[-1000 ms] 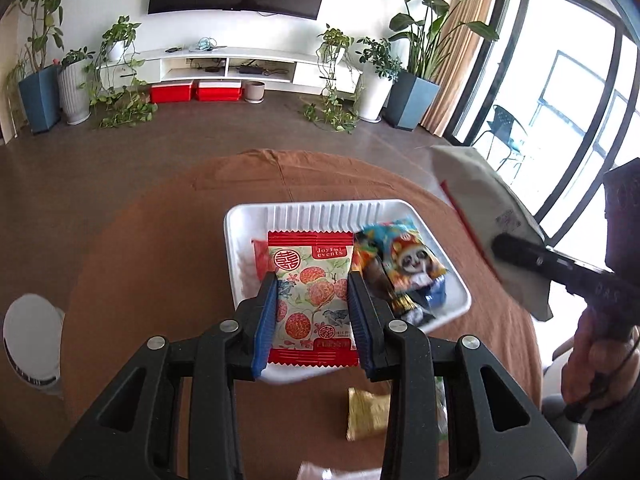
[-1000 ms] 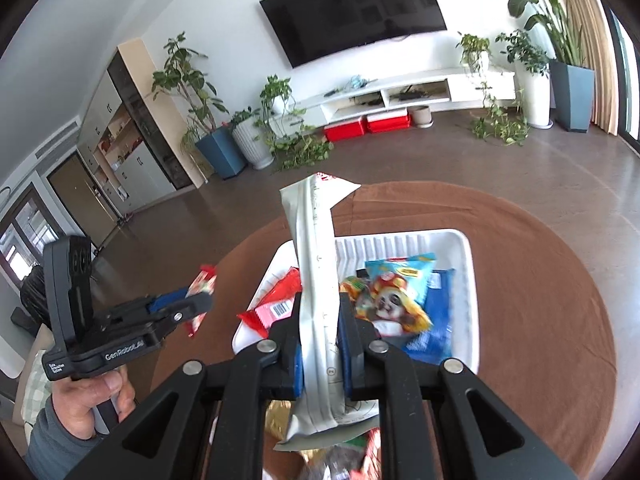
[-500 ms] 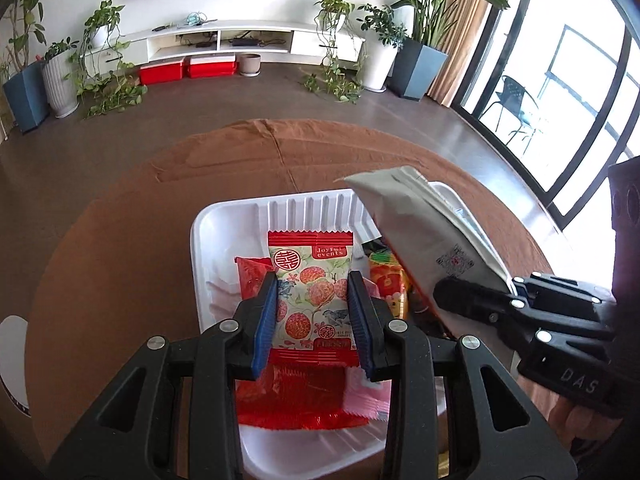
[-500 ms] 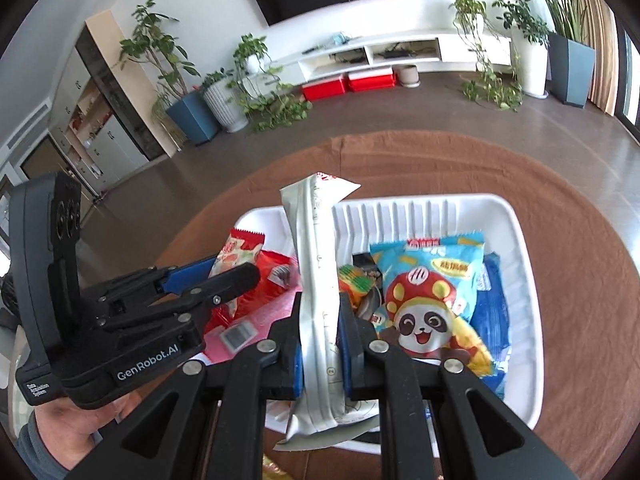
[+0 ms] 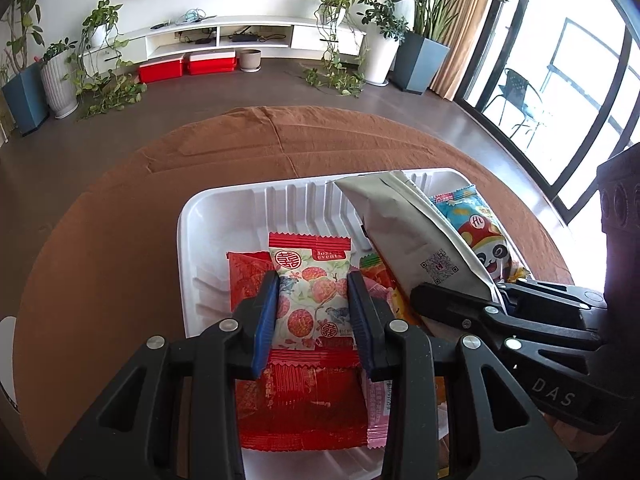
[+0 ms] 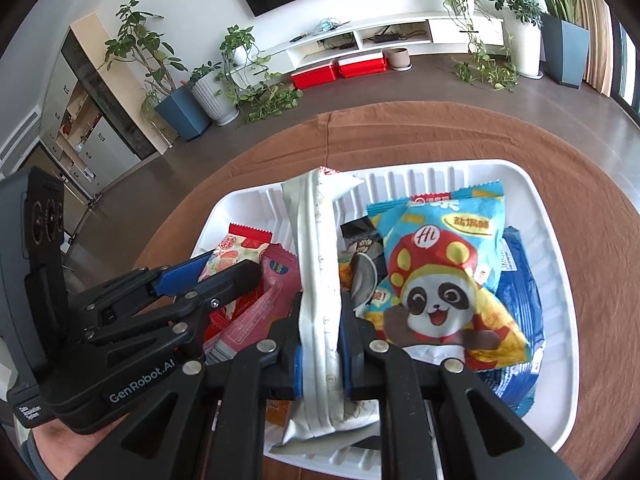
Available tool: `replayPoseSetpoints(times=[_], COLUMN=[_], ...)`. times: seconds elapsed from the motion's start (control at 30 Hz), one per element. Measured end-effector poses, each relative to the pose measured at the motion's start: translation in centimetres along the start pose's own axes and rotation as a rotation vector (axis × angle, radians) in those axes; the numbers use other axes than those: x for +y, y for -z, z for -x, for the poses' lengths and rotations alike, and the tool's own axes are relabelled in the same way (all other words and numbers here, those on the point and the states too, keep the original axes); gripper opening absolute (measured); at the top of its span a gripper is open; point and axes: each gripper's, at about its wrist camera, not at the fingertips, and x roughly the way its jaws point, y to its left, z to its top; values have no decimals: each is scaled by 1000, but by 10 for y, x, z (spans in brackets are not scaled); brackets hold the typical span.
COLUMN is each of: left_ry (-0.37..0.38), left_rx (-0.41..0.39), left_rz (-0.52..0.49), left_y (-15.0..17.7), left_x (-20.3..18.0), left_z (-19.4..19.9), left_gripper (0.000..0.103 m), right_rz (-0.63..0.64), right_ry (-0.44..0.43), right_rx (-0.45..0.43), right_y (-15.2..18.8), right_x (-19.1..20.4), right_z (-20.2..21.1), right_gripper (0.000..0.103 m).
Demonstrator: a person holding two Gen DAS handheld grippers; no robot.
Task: Organize snacks
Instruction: 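Carry both packs over the white tray and lower them in, then open both tools and withdraw them toward the white wrapper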
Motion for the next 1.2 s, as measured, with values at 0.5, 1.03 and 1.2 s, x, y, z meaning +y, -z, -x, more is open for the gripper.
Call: replayPoseSetpoints(times=[0.5,1.03,1.2], left_ry=[-6,-32,-61], left_rx=[-18,-107,-133], left_rz=[-11,8,7], left_y=[-3,21,51], left_x=[-1,-8,-21], left_z=[3,77,115], left_gripper=[52,95,103], right_rz=[35,38,12], right_ry=[18,-9,-39], right_rx=[-16,-155,-201], right_y=[0,12,36], right_x=[13,11,1], right_z=[11,84,121], right_gripper=[20,76,89])
